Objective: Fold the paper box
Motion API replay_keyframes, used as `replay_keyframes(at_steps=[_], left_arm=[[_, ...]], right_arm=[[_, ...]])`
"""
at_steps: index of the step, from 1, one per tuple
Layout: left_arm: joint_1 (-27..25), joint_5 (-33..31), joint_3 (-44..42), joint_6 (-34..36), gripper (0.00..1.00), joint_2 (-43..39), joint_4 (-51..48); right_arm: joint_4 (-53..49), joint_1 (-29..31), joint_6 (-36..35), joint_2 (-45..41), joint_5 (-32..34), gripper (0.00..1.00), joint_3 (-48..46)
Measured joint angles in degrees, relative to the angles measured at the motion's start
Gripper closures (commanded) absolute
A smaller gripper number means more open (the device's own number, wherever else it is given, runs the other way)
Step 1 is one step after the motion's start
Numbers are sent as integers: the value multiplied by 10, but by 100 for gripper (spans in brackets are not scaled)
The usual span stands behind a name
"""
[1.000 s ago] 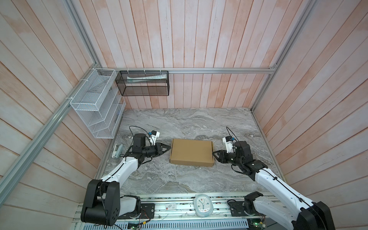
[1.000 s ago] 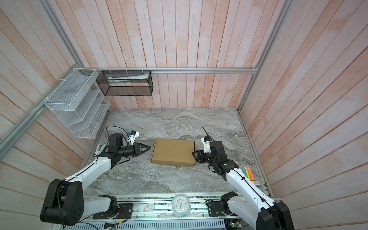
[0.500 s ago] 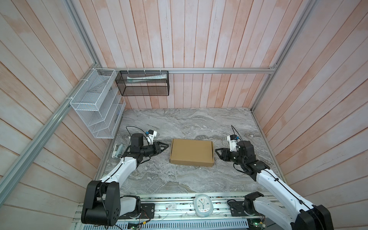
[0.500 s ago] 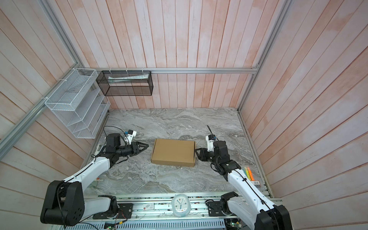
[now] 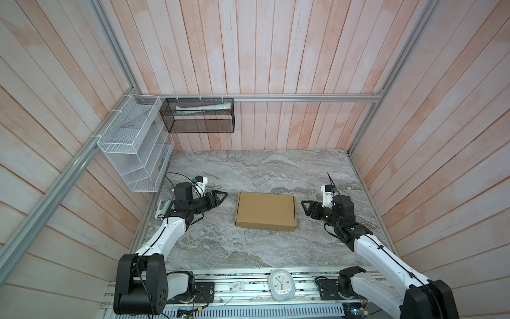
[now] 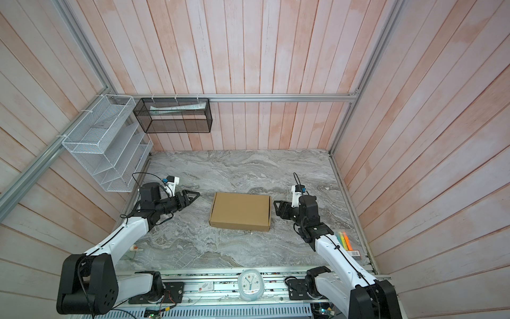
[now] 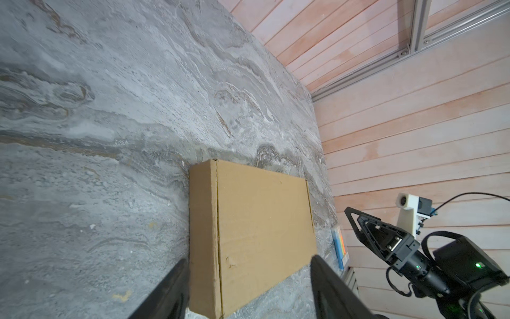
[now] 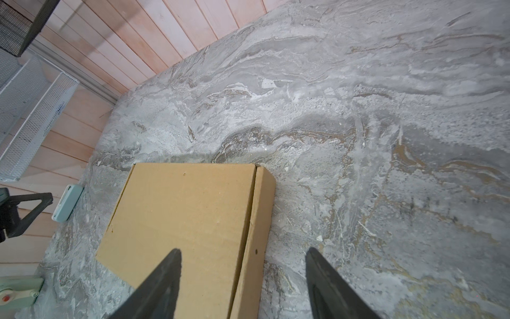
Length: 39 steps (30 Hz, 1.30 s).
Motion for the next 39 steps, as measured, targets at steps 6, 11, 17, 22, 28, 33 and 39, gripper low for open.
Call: replay_keyframes(at_steps=[6,11,17,22,28,33,39], left_arm=[[4,-64,-14,12,13,-43,4],[9,-134,-28,20,12,-81,5],[10,-232,-30,37,9,-115,4],[10,-331,-37,68,8,-123,10],[12,-456,-130,109,0,-146,92],[12,-523,-177,133,0,-136,173],[12,-559,-183,160,0,-74,277]], right_arm=[[39,-7,-6,0,31,2,-16],[70,-16,-7,0,63,2,-37],[102,-34,-7,0,94,2,-38],[112,-45,-17,1,114,2,-38],[138,-47,-49,0,127,2,-34],[167,-48,-91,-10,145,2,-36],[182,-49,-122,-30,169,2,-37]])
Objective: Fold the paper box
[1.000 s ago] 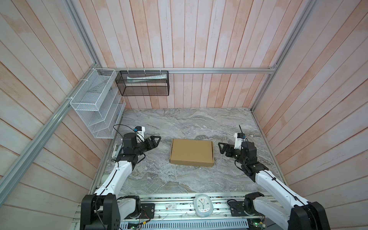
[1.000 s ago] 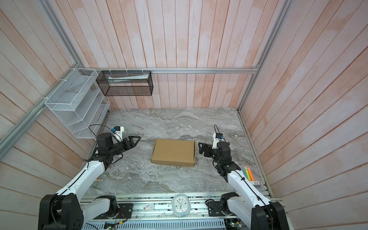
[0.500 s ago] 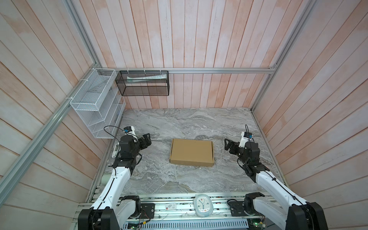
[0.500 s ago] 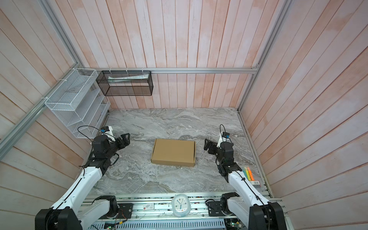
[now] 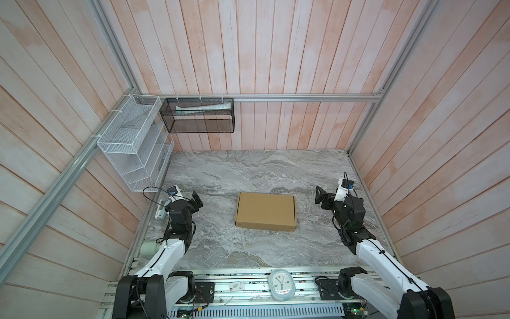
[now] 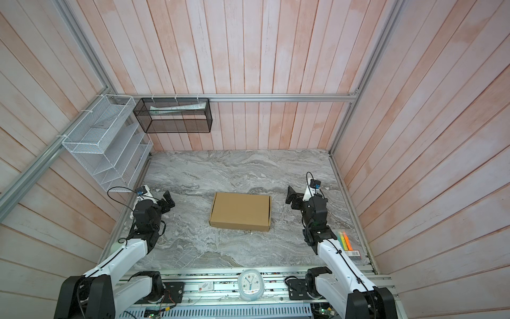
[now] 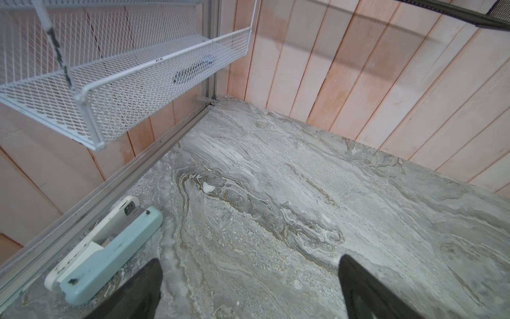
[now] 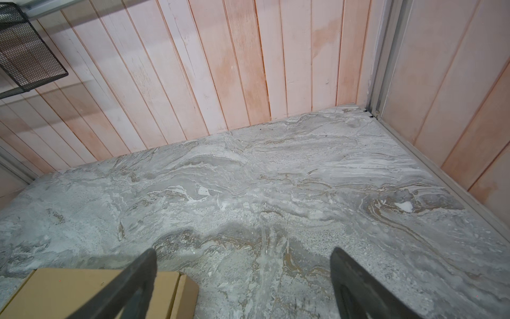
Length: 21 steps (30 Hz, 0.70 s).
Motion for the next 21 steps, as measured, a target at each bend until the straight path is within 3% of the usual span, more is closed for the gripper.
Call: replay_keyframes(at_steps=[11,21], left_arm=[[1,3,-62,42,0,96,201],[7,40,-63,69,0,153,301]], right_arm=[[0,0,-4,-28,29,2,-40],[26,-2,-9,-27,67,2,-75]])
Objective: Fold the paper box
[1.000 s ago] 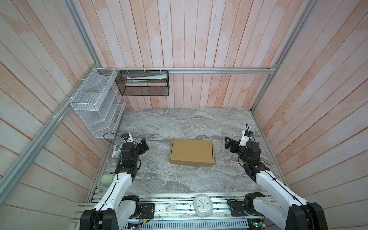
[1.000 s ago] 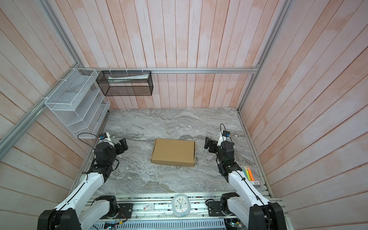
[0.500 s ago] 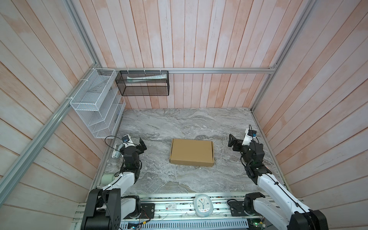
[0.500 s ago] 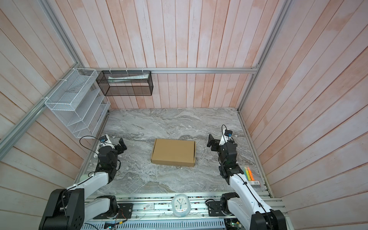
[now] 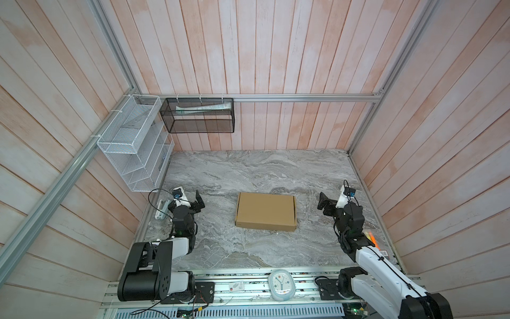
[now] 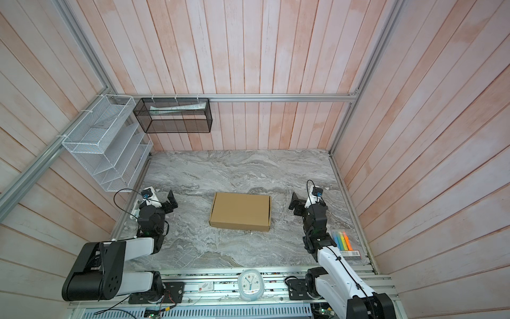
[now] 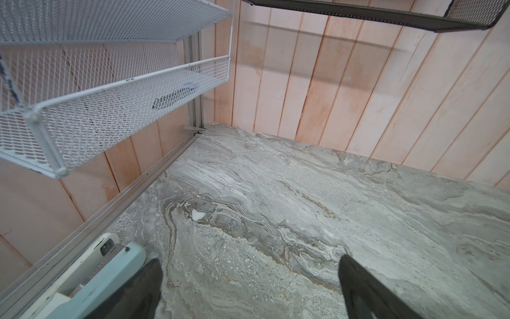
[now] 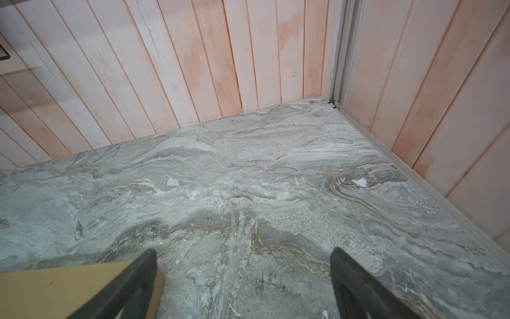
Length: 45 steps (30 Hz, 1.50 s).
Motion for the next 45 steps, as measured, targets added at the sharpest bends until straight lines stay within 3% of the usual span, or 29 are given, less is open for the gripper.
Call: replay_keyframes(at_steps=[20,45], left_arm=[[7,78,5,26,0,78,62],[5,92,10,43,0,80,65]], right_arm=[[100,-64,-49,58,42,2,-36],[302,-96,-118,251,19,2,-38]])
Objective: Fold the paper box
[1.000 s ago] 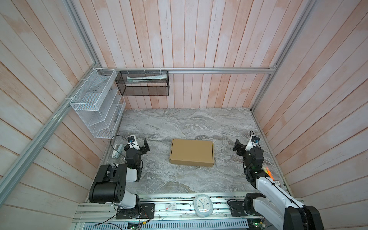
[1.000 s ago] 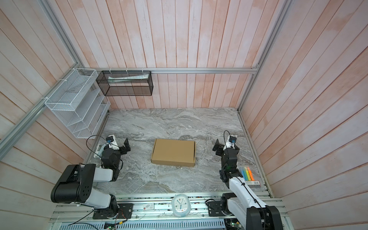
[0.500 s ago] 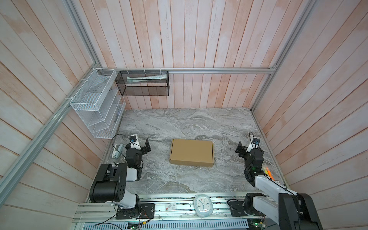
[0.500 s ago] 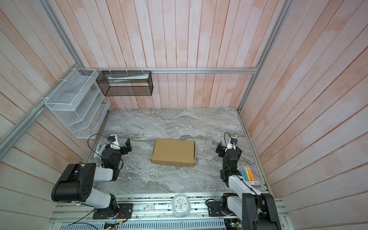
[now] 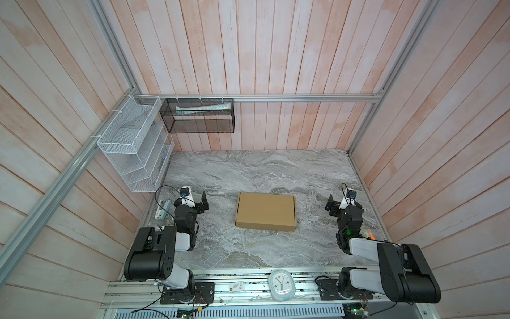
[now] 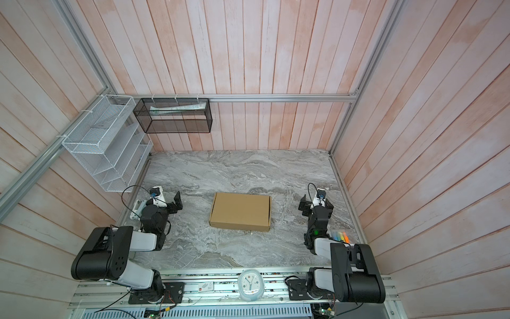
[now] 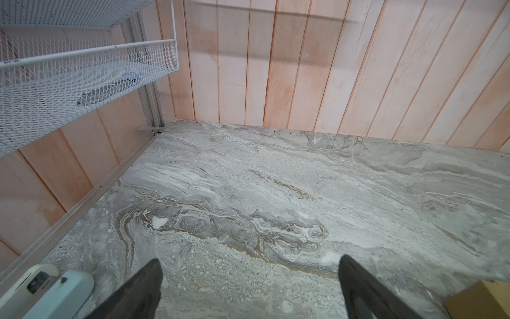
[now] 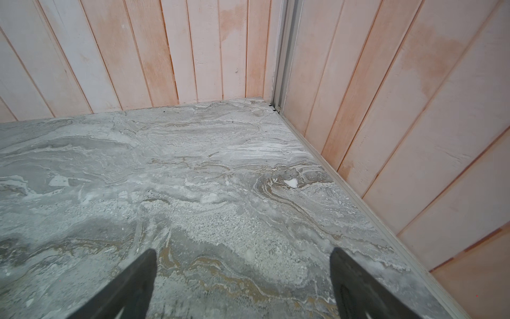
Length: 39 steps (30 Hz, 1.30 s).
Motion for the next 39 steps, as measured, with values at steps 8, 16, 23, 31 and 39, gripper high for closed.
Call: replay_keyframes(at_steps=[8,16,23,31,39], left_arm=[[0,-1,1,2,0,0,0],[-1,-2,2,2,0,0,0],[-2,-2,2,2,0,0,0],[-2,-2,2,2,0,0,0],[-2,-2,2,2,0,0,0]], right_arm=[[48,-1,-6,27,-40,2,10],[96,-2,-5,102,-49,2,16],[112,-3,-5,112,-52,2,16],[115,-3,-5,112,-53,2,16],[115,-3,-5,112,-53,2,16]])
